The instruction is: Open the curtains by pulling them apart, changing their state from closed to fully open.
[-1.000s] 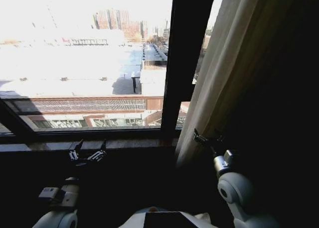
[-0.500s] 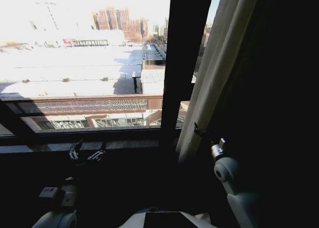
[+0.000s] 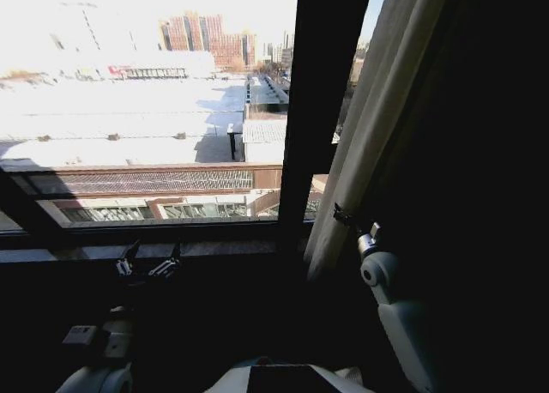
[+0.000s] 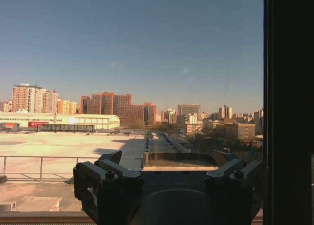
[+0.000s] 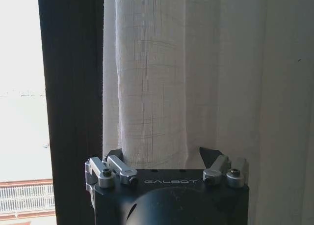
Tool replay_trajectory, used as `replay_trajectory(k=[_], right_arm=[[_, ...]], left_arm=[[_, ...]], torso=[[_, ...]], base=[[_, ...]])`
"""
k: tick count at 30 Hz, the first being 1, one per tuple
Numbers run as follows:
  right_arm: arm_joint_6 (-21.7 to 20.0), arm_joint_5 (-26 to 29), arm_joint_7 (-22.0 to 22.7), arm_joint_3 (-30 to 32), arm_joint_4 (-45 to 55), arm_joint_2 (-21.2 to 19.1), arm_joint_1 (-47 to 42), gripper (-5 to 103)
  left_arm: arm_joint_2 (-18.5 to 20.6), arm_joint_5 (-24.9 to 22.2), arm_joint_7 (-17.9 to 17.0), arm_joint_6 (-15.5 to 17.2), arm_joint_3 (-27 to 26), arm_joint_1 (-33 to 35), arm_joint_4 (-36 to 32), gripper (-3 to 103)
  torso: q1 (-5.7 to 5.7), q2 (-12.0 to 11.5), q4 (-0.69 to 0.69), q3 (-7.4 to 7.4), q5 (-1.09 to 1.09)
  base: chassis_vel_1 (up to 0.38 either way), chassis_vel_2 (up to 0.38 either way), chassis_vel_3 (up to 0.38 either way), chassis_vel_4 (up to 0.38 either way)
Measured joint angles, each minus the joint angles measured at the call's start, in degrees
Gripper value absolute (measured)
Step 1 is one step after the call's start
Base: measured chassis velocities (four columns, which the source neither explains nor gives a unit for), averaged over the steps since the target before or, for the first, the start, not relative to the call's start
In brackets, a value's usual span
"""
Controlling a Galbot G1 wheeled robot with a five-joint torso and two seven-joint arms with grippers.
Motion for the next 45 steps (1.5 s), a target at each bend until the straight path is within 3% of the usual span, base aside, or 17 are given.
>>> replay_trajectory(k=[1, 3, 4, 5, 6, 9, 10, 11, 12, 15, 16, 17, 18, 21, 22, 29, 45], right_arm=[[0.3, 0.0, 0.1, 0.0, -0.5, 0.0, 0.5, 80], [0.5, 0.0, 0.1, 0.0, -0.8, -0.2, 0.8, 80], [0.8, 0.2, 0.1, 0.1, -1.1, -0.5, 1.2, 70], [0.9, 0.4, 0.1, 0.2, -1.1, -0.8, 1.4, 70], [1.0, 0.8, 0.2, 0.3, -1.1, -1.0, 1.5, 59], [1.0, 1.1, 0.2, 0.4, -1.0, -1.1, 1.6, 59], [1.0, 1.2, 0.4, 0.3, -0.9, -1.0, 1.7, 48], [1.0, 1.2, 0.4, 0.3, -0.8, -1.0, 1.7, 48], [1.0, 1.2, 0.4, 0.2, -0.7, -1.0, 1.7, 37], [1.0, 1.3, 0.5, 0.2, -0.3, -1.0, 1.6, 37], [1.0, 1.4, 0.5, 0.2, -0.1, -1.1, 1.4, 27], [1.0, 1.4, 0.6, 0.2, 0.1, -1.1, 1.3, 27], [1.0, 1.4, 0.6, 0.3, 0.5, -1.1, 0.9, 15], [1.0, 1.4, 0.6, 0.3, 1.0, -1.1, 0.4, 15], [1.0, 1.5, 0.6, 0.3, 1.2, -1.2, 0.2, 5], [0.9, 1.6, 0.7, 0.4, 1.6, -1.2, -0.3, 0], [-0.3, 3.4, 1.1, 0.8, 3.5, -2.1, -1.4, 0]], left_arm=[[-0.1, 0.0, 0.0, 0.2, 0.0, -0.1, 0.0, 100], [-0.1, 0.1, 0.0, 0.5, 0.0, -0.2, -0.2, 100], [-0.1, 0.1, 0.0, 0.9, 0.0, -0.3, -0.4, 100], [-0.1, 0.1, 0.0, 1.1, -0.1, -0.3, -0.5, 100], [0.0, 0.1, 0.0, 1.4, -0.1, -0.6, -0.7, 100], [0.0, 0.2, 0.0, 2.3, -0.1, -1.0, -0.7, 100], [0.0, 0.2, 0.0, 2.8, 0.0, -1.2, -0.7, 100], [0.0, 0.3, 0.0, 3.0, 0.1, -1.3, -0.7, 100], [0.0, 0.5, 0.0, 3.1, 0.2, -1.4, -0.7, 100], [0.0, 0.9, 0.0, 3.2, 0.2, -1.5, -0.7, 100], [0.0, 0.9, 0.0, 3.2, 0.2, -1.4, -0.7, 100], [-0.1, 0.9, 0.0, 3.2, 0.2, -1.4, -0.7, 100], [-0.1, 0.9, 0.0, 3.2, 0.3, -1.2, -0.7, 100], [-0.2, 1.0, 0.0, 3.2, 0.3, -1.2, -0.5, 100], [-0.2, 1.0, 0.0, 3.2, 0.3, -1.2, -0.5, 100], [-0.2, 1.0, 0.0, 3.1, 0.4, -1.1, -0.4, 100], [-0.3, 1.4, 0.0, 3.3, 1.0, -1.3, -0.8, 100]], torso=[[0.00, 0.0, 0.01, 0.00, -0.02], [0.00, 0.0, 0.01, 0.00, -0.01], [-0.01, 0.0, 0.00, 0.00, -0.01], [0.00, 0.0, 0.00, 0.00, -0.01], [0.00, 0.0, 0.00, 0.00, -0.01], [0.00, 0.0, -0.01, 0.00, 0.02], [0.00, 0.0, -0.01, 0.00, 0.01], [0.00, 0.0, 0.00, 0.00, 0.01], [0.00, 0.0, 0.00, 0.00, 0.01], [0.00, 0.0, 0.00, -0.01, -0.01], [0.00, 0.0, 0.00, 0.00, -0.01], [0.00, 0.0, 0.00, -0.01, 0.00], [0.00, 0.0, 0.00, -0.01, 0.00], [0.00, 0.0, -0.01, 0.00, 0.00], [0.00, 0.0, 0.00, 0.00, 0.00], [0.00, 0.0, 0.00, 0.00, 0.00], [0.00, 0.0, 0.00, -0.01, 0.00]], base=[[0.000, 0.000, 0.000, 0.000], [0.000, 0.000, 0.000, 0.000], [0.000, 0.000, 0.000, 0.000], [0.000, 0.000, 0.000, 0.000], [0.000, 0.000, 0.000, 0.000], [0.000, 0.000, 0.000, 0.000], [0.000, 0.000, 0.000, 0.000], [0.000, 0.000, 0.000, 0.000], [0.000, 0.000, 0.000, 0.000], [0.000, 0.000, 0.000, 0.000], [0.000, 0.000, 0.000, 0.000], [0.000, 0.000, 0.000, 0.000], [0.000, 0.000, 0.000, 0.000], [0.000, 0.000, 0.000, 0.000], [0.000, 0.000, 0.000, 0.000], [0.000, 0.000, 0.000, 0.000], [0.000, 0.000, 0.000, 0.000]])
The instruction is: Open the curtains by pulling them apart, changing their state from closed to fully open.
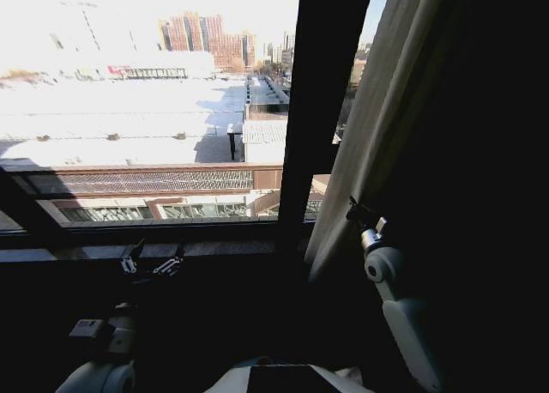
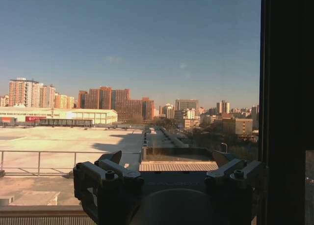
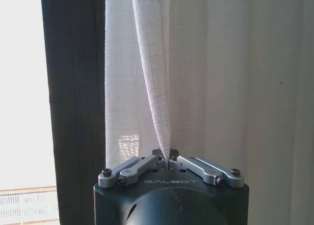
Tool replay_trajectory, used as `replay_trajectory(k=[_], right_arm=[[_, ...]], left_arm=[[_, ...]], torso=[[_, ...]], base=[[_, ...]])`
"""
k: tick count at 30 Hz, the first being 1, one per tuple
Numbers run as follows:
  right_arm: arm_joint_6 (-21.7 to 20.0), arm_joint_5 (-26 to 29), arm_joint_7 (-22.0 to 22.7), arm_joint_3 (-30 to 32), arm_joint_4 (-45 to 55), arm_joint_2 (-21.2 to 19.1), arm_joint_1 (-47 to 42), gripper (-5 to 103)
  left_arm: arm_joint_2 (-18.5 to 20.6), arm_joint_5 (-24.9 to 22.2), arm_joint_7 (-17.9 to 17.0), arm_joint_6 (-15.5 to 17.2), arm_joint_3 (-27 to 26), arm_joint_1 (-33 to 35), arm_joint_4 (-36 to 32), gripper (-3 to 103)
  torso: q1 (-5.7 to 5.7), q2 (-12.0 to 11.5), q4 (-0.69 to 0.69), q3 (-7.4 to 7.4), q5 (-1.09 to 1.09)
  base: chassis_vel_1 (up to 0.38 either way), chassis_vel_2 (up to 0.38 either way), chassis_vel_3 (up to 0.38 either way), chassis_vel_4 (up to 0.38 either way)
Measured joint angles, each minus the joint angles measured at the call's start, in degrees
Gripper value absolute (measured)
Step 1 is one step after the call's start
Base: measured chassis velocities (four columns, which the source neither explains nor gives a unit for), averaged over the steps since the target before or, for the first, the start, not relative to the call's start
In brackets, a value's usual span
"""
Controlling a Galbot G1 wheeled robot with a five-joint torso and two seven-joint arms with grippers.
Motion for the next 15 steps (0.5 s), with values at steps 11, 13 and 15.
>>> replay_trajectory(k=[11, 13, 15], right_arm=[[0.0, 0.0, -0.3, 0.5, -0.1, 0.3, -0.3, 0], [0.0, 0.0, -0.3, 0.6, -0.1, 0.2, -0.4, 0], [0.0, 0.0, -0.4, 0.8, 0.0, 0.1, -0.7, 0]], left_arm=[[-0.3, 0.0, 0.0, 0.4, 0.0, -0.1, -0.4, 100], [-0.4, 0.1, 0.0, 0.4, 0.1, -0.1, -0.4, 100], [-0.6, 0.1, 0.1, 0.4, 0.2, -0.2, -0.4, 100]], torso=[[0.00, 0.0, 0.00, 0.00, 0.01], [0.01, 0.0, 0.00, 0.00, 0.01], [0.00, 0.0, 0.00, 0.00, 0.03]], base=[[-0.145, -0.136, 0.151, 0.130], [-0.253, -0.256, 0.253, 0.255], [-0.253, -0.247, 0.271, 0.268]])
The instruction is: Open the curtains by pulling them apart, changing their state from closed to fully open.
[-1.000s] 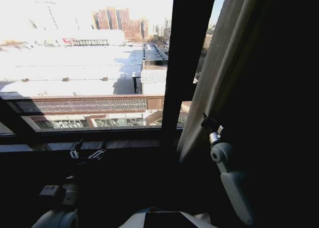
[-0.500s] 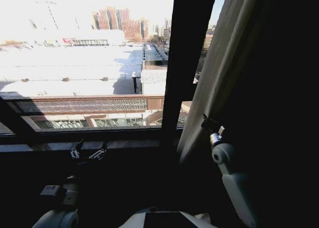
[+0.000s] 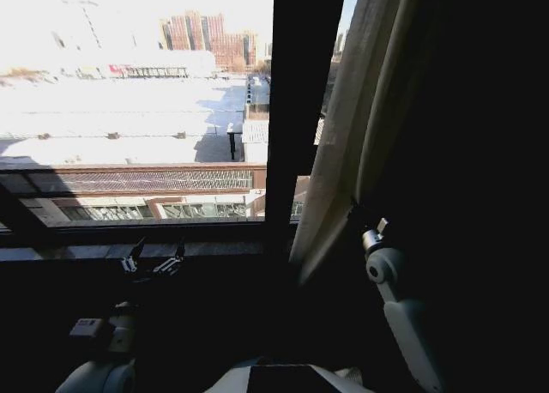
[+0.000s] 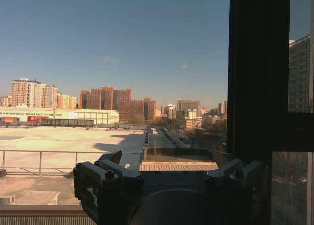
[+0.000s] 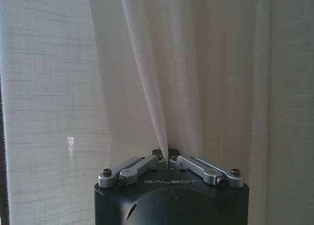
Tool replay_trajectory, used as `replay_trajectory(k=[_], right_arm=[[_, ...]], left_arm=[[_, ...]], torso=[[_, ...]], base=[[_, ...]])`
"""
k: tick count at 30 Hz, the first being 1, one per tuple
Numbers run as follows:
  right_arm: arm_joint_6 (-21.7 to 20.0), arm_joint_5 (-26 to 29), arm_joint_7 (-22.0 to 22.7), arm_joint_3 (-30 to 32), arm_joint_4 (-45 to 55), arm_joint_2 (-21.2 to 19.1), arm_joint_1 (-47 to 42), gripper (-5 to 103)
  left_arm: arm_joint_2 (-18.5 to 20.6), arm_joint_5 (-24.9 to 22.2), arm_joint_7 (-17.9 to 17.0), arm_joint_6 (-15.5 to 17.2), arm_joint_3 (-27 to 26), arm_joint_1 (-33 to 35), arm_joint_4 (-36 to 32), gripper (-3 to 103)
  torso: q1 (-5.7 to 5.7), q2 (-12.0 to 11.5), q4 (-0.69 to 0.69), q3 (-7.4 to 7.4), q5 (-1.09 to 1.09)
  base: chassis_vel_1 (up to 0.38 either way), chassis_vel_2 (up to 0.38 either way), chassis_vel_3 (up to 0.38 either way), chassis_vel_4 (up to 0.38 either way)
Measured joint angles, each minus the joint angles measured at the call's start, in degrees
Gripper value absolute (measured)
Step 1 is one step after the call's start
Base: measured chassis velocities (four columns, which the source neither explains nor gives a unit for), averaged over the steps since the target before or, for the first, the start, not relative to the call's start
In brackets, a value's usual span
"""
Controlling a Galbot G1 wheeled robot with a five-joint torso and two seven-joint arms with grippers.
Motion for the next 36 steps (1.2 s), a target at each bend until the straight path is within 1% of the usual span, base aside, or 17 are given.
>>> replay_trajectory(k=[6, 9, 12, 17, 19, 23, 24, 25, 27, 30, 36], right_arm=[[0.2, 0.0, -0.1, 0.3, 0.0, -0.2, -0.3, 0], [0.7, 0.0, -0.1, 0.3, 0.0, -0.2, -0.4, 0], [1.2, -0.1, 0.0, 0.3, 0.1, -0.3, -0.6, 0], [1.3, -0.1, 0.1, 1.4, -1.0, -0.2, -1.0, 0], [1.4, 0.1, 0.1, 3.1, -2.3, -0.1, -1.3, 0], [1.7, 1.0, 0.1, 6.2, -4.6, -0.7, -1.4, 0], [1.9, 1.4, 0.1, 8.0, -5.6, -1.3, -1.5, 0], [1.9, 1.4, 0.1, 8.0, -5.6, -1.3, -1.5, 0], [2.1, 2.2, 0.1, 10.3, -6.8, -2.2, -1.4, 0], [2.1, 2.7, 0.4, 13.0, -8.3, -3.1, -0.6, 0], [1.7, 2.6, 2.1, 14.9, -10.3, -3.9, 1.2, 0]], left_arm=[[-0.1, 0.1, 0.1, 0.0, 0.1, -0.2, 0.1, 100], [-0.1, 0.1, 0.1, 0.0, 0.1, -0.2, 0.2, 100], [-0.2, 0.2, 0.2, 0.0, 0.3, -0.2, 0.3, 100], [-0.4, 0.7, 0.2, 0.0, 0.9, -0.3, 0.5, 100], [-0.6, 0.9, 0.2, 0.0, 1.0, -0.4, 0.5, 100], [-0.9, 0.9, 0.2, 0.0, 0.9, -0.5, 0.6, 100], [-1.0, 0.9, 0.2, -0.2, 0.8, -0.5, 0.7, 100], [-1.0, 0.9, 0.2, -0.2, 0.8, -0.5, 0.7, 100], [-1.0, 0.9, 0.2, -0.4, 0.6, -0.5, 0.8, 100], [-1.1, 0.8, 0.2, -0.8, 0.6, -0.5, 1.1, 100], [-1.2, 0.6, 0.2, -1.3, 0.7, -0.6, 1.2, 100]], torso=[[0.00, 0.0, -0.01, 0.00, -0.04], [-0.01, 0.0, 0.01, 0.00, -0.02], [-0.01, 0.0, 0.01, 0.00, 0.00], [0.00, 0.0, 0.00, 0.00, -0.02], [0.00, 0.0, 0.01, 0.00, -0.08], [0.00, 0.0, 0.03, -0.01, -0.05], [-0.01, 0.0, 0.03, -0.01, -0.04], [-0.01, 0.0, 0.03, -0.01, -0.04], [-0.01, 0.0, 0.00, 0.00, -0.03], [0.00, 0.0, -0.01, 0.00, 0.00], [0.00, 0.0, 0.01, 0.00, -0.02]], base=[[-0.273, -0.257, 0.259, 0.268], [-0.222, -0.200, 0.198, 0.224], [-0.114, -0.115, 0.136, 0.094], [-0.038, -0.042, 0.028, 0.031], [0.000, 0.000, 0.000, 0.000], [0.016, 0.008, 0.000, -0.004], [0.000, 0.000, 0.000, 0.000], [0.000, 0.000, 0.000, 0.000], [0.000, 0.000, 0.000, 0.000], [0.000, 0.000, 0.000, 0.000], [0.000, 0.000, 0.000, 0.000]])
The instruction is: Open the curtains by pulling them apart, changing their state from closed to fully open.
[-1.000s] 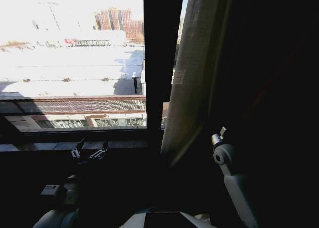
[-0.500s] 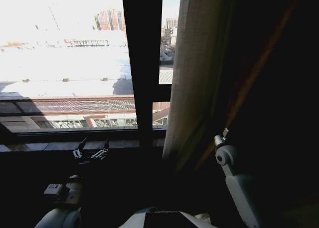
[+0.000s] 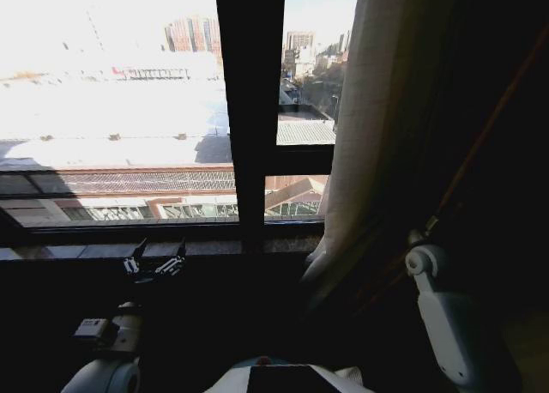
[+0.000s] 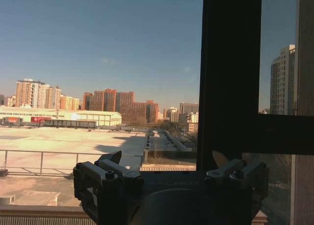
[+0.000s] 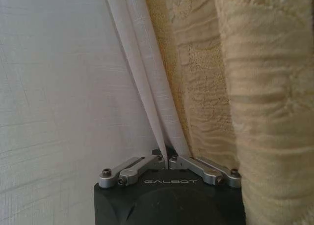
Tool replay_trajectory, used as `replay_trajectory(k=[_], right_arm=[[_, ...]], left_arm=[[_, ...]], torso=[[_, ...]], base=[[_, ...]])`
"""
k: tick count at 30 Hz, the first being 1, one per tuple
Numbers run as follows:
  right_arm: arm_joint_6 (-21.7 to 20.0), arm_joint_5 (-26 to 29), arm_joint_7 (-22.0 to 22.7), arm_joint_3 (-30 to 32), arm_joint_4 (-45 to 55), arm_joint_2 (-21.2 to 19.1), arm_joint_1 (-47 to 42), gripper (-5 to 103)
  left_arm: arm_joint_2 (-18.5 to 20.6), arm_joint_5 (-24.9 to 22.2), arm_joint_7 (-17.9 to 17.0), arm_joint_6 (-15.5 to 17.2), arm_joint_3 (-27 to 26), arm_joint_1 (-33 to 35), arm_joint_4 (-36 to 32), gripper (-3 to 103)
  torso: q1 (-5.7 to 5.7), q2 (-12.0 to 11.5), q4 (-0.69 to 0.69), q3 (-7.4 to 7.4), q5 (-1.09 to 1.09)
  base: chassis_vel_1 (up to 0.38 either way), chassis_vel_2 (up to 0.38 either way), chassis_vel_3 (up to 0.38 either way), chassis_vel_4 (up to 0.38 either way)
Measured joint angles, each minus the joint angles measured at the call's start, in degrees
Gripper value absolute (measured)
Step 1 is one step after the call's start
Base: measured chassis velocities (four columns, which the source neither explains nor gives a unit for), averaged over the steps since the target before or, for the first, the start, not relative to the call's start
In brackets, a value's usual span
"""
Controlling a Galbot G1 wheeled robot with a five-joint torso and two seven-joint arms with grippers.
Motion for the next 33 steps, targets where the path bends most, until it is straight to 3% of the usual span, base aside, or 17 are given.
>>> replay_trajectory(k=[12, 20, 22, 26, 27, 30, 31, 32, 33], right_arm=[[-2.0, -1.7, 4.5, 2.0, -2.9, -1.1, 1.4, 0], [-2.0, 0.4, -2.5, 1.6, 5.7, -0.3, -4.7, 5], [-2.9, 1.1, -3.2, -0.1, 10.8, 0.4, -6.8, 27], [-5.8, 5.4, -3.1, -2.5, 18.4, 1.4, -10.4, 32], [-6.1, 5.8, -3.1, -3.0, 19.8, 1.6, -11.2, 44], [-6.3, 5.6, -3.0, -3.9, 22.2, 2.2, -12.6, 44], [-6.3, 5.1, -2.9, -4.3, 23.4, 2.5, -13.5, 54], [-6.3, 3.7, -2.9, -4.8, 25.2, 3.0, -15.0, 54], [-6.3, 3.0, -2.9, -4.9, 25.8, 3.2, -15.7, 66]], left_arm=[[-0.1, -0.2, 0.0, -0.5, -0.1, 0.4, 0.1, 100], [0.1, -0.5, 0.0, -0.5, -0.8, 0.6, -0.4, 100], [0.1, -0.6, -0.1, -0.5, -0.7, 0.5, -0.5, 100], [0.2, -0.5, -0.1, -0.2, -0.4, 0.3, -0.5, 100], [0.5, -0.5, -0.1, -0.1, -0.4, 0.3, -0.5, 100], [1.1, -0.6, -0.1, 0.1, -0.5, 0.3, -0.5, 100], [1.3, -0.6, -0.2, 0.3, -0.7, 0.2, -0.5, 100], [1.5, -1.0, -0.4, 0.7, -0.9, 0.0, -0.5, 100], [1.5, -1.2, -0.4, 0.9, -0.9, -0.1, -0.5, 100]], torso=[[0.00, 0.0, 0.01, 0.00, -0.03], [0.00, 0.0, -0.04, 0.00, 0.00], [0.00, 0.0, -0.01, 0.00, -0.02], [0.00, 0.0, -0.01, 0.00, -0.02], [0.00, 0.0, -0.01, 0.00, -0.02], [0.00, 0.0, -0.01, 0.00, -0.02], [0.00, 0.0, -0.01, 0.00, -0.02], [0.00, 0.0, -0.01, 0.00, -0.02], [0.00, 0.0, -0.01, 0.00, -0.02]], base=[[0.000, 0.000, 0.000, 0.000], [0.000, 0.000, 0.000, 0.000], [0.000, 0.000, 0.000, 0.000], [0.000, 0.000, 0.000, 0.000], [0.000, 0.000, 0.000, 0.000], [0.000, 0.000, 0.000, 0.000], [0.000, 0.000, 0.000, 0.000], [0.000, 0.000, 0.000, 0.000], [0.000, 0.000, 0.000, 0.000]])
